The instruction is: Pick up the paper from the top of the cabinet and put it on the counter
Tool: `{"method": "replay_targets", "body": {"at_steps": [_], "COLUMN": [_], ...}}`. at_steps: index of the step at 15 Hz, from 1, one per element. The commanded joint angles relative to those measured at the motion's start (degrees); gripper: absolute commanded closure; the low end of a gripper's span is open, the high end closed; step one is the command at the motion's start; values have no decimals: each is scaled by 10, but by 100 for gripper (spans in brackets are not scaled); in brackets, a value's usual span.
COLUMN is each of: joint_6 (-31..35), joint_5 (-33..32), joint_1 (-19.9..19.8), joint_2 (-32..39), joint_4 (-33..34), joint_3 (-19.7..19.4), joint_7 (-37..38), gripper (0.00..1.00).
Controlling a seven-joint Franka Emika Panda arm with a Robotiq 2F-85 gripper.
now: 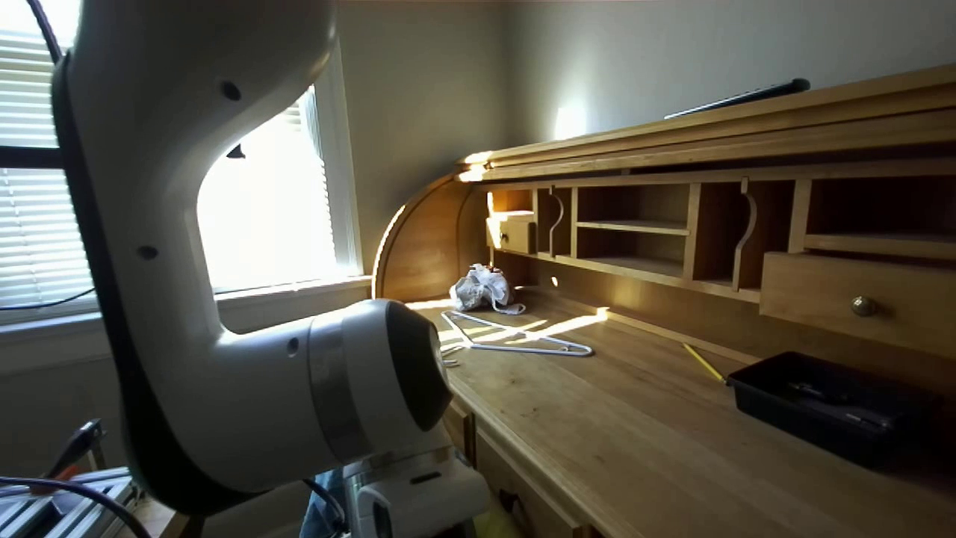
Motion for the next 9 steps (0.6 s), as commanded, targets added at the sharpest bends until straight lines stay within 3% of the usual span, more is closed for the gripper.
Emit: {"method": "replay_targets", "body": {"at_steps": [1,9], "joint_6": [22,114], "joint_5": [-11,-10], "joint_1": [-11,-11], "joint_2": [6,-92], "joint_4": [12,-33], "joint_3": [6,9], "joint_7": [-34,-128], "gripper": [72,18]}}
